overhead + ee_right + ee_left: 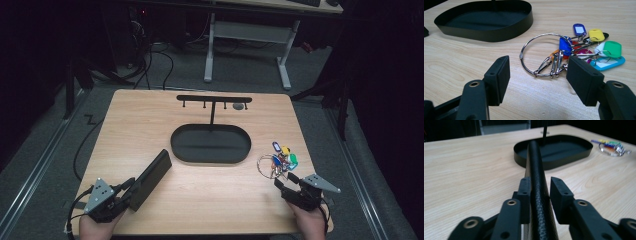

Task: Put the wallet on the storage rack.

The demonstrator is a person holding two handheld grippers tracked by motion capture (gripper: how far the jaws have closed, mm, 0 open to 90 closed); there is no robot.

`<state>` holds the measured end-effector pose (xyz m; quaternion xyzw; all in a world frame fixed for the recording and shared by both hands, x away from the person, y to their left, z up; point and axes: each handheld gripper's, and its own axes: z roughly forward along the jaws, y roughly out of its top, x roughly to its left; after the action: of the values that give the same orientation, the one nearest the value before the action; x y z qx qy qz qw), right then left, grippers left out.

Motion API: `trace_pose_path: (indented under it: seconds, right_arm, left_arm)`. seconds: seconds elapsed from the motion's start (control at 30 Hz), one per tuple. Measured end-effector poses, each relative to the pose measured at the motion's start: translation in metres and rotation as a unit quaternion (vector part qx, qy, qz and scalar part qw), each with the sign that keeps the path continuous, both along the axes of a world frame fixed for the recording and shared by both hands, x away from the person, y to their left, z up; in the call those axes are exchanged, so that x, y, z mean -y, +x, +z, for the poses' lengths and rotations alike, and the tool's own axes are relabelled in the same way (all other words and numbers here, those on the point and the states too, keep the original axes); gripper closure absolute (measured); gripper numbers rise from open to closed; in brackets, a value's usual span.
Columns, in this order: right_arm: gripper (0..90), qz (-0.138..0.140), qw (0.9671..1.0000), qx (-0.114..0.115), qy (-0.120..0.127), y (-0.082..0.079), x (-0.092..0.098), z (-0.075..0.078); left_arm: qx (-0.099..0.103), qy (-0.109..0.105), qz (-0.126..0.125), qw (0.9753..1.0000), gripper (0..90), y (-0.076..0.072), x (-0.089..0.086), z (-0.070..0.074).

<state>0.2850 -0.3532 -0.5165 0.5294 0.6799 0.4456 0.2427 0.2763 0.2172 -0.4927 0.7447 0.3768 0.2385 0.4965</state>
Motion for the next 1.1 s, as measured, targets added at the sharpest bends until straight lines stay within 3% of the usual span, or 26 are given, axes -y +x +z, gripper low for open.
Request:
trace_pose_path:
  seconds: [0.33,0.9,1.1]
  right_arm:
    - [35.9,0.001,1.0,-0.001,0.0,0.0,0.0,0.0]
    - [36.0,-0.002,1.0,-0.002,0.001,-0.002,0.002,0.0]
    - [35.8,0.009,0.9999,0.002,-0.007,-0.004,-0.002,0.002]
  left_arm:
    - [-0.002,0.025,-0.006,0.9997,59.3,0.001,0.005,-0.003]
    - [-0.021,0.045,-0.005,0.9988,58.1,0.005,0.01,-0.001]
    - [-0.02,0.073,0.001,0.9971,53.1,0.009,0.017,-0.003]
